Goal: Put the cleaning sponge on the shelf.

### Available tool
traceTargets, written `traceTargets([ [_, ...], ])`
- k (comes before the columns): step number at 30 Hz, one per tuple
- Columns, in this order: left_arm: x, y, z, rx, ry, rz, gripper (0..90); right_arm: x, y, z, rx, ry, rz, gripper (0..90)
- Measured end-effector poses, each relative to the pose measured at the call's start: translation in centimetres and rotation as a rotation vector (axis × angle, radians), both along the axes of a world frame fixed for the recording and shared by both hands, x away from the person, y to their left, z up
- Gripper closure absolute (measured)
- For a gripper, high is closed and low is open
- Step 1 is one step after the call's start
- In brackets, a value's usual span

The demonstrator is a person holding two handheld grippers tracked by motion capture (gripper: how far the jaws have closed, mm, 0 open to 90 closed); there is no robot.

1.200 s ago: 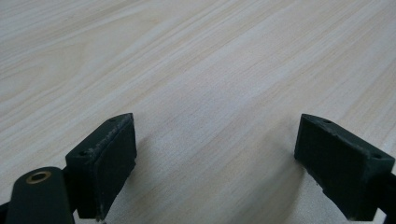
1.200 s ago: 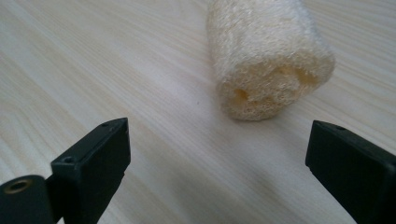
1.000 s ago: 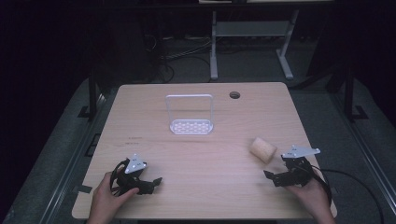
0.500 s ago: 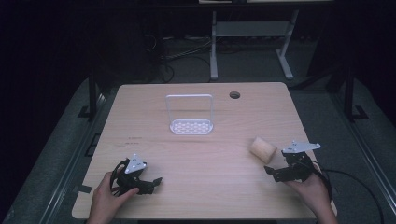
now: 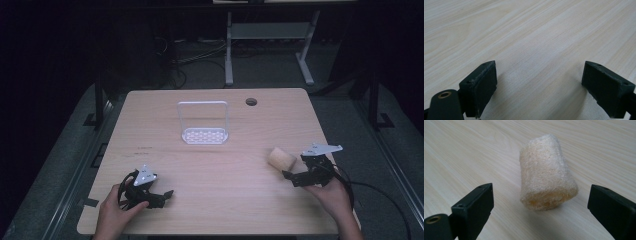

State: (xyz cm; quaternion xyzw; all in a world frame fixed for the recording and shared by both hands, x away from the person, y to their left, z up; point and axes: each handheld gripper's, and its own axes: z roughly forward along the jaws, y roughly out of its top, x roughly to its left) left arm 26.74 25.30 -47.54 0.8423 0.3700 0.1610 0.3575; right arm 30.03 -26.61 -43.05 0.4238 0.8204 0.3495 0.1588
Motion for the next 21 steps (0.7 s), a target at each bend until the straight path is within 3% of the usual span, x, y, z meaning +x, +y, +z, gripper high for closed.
traceTargets([
  [21, 0.0, 0.0, 0.0, 0.004, 0.001, -0.003, 12.1, 2.9, 1.4, 0.7, -0.015, 0.018, 0.022, 6.6],
])
